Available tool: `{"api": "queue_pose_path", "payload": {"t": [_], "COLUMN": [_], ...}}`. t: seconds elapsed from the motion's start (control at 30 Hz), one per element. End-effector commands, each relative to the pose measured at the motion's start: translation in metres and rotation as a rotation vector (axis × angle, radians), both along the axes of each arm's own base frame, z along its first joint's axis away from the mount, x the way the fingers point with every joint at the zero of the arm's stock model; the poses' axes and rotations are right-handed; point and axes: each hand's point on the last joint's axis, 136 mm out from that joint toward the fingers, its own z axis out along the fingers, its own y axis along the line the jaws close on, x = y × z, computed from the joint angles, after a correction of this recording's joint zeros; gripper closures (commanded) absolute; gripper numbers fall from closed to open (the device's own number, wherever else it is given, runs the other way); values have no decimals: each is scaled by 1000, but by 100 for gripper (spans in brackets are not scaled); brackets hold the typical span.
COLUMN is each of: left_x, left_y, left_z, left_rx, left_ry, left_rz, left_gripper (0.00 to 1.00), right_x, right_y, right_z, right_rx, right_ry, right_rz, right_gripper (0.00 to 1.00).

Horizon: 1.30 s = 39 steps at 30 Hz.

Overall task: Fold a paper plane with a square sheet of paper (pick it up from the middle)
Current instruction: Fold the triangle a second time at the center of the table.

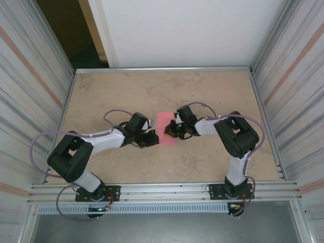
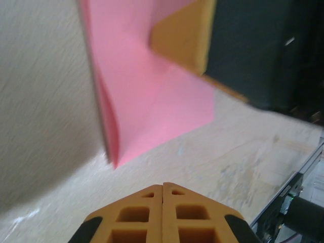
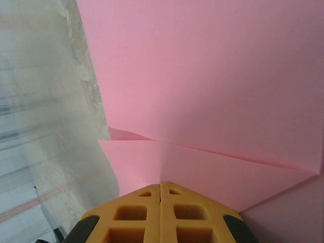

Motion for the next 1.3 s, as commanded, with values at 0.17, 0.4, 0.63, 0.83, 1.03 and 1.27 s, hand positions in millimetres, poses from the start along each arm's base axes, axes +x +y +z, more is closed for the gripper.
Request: {"api": "queue_pose_path", "payload": {"t": [0.17, 0.4, 0.63, 0.83, 1.03, 1.27], "left_x": [34, 33, 31, 22, -3, -38], "left_y": [-27, -21, -12, 0, 15, 34], "left_z": [-10, -29, -46, -59, -66, -55], "left_rx": [-3, 51, 68, 56, 69, 90], "left_ry": [5, 23, 51, 99, 147, 197], "left_rz": [-33, -22, 9, 41, 36, -2], "left_gripper": [98, 99, 99, 99, 99, 99], "right_x": [-38, -37, -40, -42, -42, -41], "right_y": [-43, -43, -46, -50, -54, -53], "right_z": [-71, -71, -73, -75, -76, -74], "right_rx": [-207, -212, -226, -236, -251, -248], "right_ry": [215, 216, 224, 230, 229, 224], "right_rz": [-73, -69, -65, -66, -70, -67], "right_gripper": [100, 100, 100, 100, 100, 100]}}
